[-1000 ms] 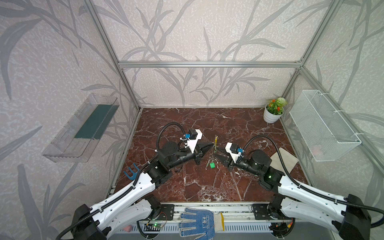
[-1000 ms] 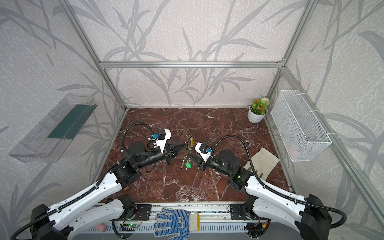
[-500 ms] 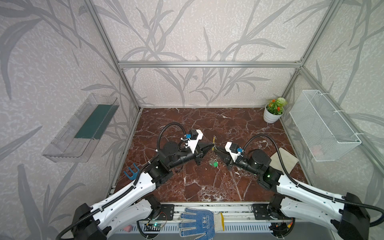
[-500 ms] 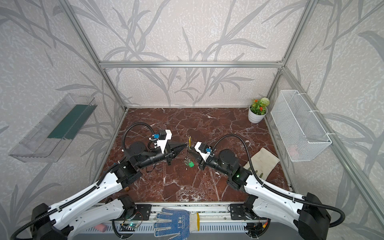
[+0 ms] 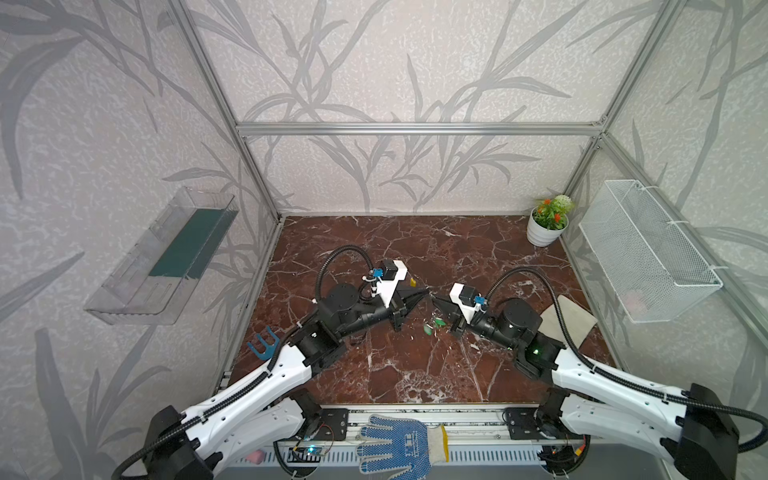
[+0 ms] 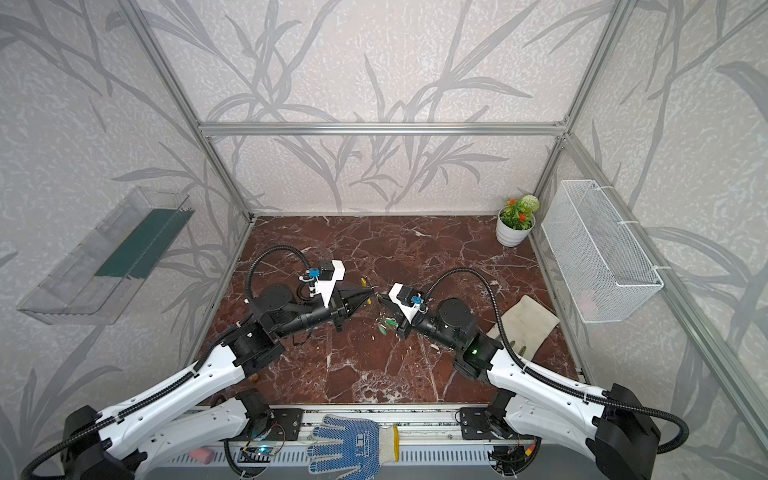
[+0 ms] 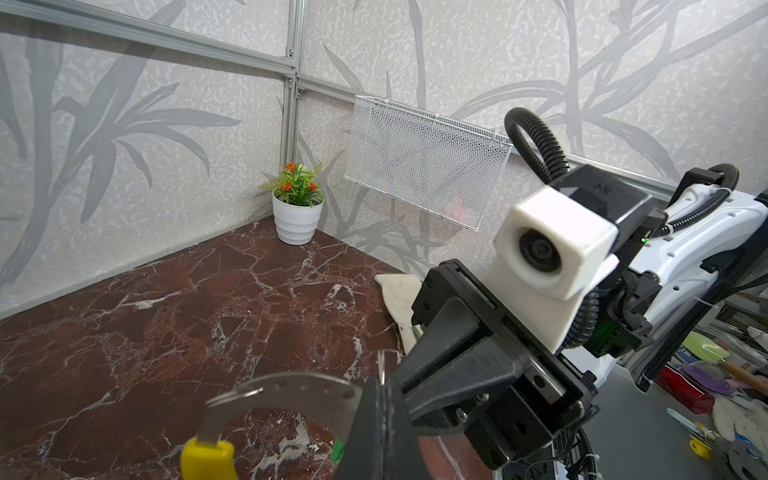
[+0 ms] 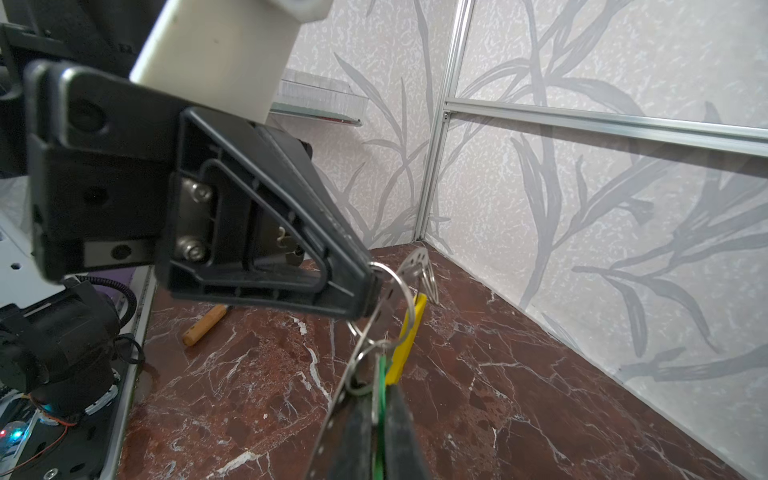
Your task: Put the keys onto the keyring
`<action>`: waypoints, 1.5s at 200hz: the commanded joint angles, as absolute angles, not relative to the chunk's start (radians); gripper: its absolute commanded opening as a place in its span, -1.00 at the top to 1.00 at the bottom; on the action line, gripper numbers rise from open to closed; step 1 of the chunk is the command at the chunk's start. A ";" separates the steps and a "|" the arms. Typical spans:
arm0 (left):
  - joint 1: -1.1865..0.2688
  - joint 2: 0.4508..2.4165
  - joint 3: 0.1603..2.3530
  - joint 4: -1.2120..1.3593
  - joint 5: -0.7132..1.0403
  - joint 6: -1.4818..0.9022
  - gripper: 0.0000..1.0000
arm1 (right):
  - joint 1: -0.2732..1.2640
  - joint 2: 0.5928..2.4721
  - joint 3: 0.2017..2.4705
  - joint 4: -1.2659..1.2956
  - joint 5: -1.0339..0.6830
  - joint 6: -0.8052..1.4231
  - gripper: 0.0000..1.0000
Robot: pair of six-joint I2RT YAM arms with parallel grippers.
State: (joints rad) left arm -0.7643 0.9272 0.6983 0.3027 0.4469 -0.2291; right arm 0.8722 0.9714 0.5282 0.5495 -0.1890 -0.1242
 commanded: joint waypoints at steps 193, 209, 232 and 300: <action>-0.770 0.915 0.689 0.240 0.454 -0.198 1.00 | 0.834 0.911 0.650 0.419 -0.150 -0.127 1.00; -0.772 0.936 0.701 0.216 0.459 -0.192 1.00 | 0.832 0.910 0.656 0.414 -0.152 -0.131 1.00; -0.777 0.959 0.713 0.193 0.450 -0.184 1.00 | 0.831 0.914 0.668 0.396 -0.160 -0.134 1.00; -0.777 0.901 0.668 0.228 0.302 -0.192 0.40 | 0.831 0.916 0.670 0.359 -0.110 -0.143 1.00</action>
